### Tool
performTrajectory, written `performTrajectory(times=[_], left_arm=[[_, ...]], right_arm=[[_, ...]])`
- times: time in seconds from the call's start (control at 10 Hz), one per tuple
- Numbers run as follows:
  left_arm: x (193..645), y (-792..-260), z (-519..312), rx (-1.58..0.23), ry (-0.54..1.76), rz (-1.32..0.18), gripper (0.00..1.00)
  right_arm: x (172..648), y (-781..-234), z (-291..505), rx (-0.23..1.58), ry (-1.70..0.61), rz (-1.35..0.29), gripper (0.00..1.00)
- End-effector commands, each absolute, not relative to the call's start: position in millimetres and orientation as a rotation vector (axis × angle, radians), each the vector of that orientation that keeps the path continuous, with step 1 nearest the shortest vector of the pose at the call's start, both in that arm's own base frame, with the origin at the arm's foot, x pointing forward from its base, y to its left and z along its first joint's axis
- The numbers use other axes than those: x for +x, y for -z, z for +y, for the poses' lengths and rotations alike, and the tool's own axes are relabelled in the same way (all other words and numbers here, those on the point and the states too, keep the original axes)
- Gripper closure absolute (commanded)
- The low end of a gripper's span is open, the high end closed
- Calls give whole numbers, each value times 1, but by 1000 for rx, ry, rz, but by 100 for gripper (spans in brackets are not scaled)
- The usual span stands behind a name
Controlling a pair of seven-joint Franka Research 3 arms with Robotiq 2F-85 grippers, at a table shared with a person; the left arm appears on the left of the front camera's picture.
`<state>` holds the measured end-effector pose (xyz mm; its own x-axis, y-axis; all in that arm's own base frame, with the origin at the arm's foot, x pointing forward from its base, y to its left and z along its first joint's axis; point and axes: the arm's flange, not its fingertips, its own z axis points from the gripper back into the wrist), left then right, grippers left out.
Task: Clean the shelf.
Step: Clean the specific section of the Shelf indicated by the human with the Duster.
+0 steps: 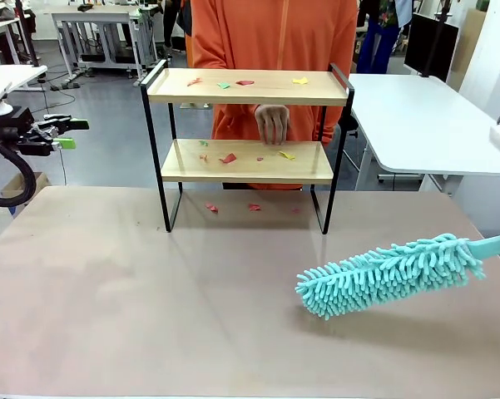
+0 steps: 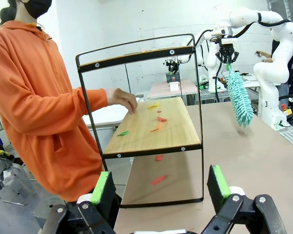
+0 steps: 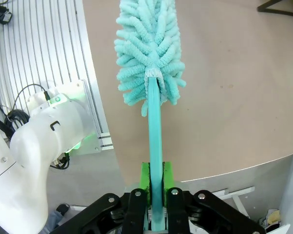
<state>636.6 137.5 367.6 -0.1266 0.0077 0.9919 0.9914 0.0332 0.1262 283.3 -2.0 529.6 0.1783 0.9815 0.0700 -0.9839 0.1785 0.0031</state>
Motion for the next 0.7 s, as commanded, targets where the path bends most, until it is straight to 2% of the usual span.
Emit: performTrajectory(times=[0.0,0.6], left_arm=[[634,-369,136,-1114,1293,-1315,0],[634,-369,136,-1114,1293,-1315,0]], right_arm=[[282,-530,-5,51,-1384,-63,87],[282,-530,-5,51,-1384,-63,87]])
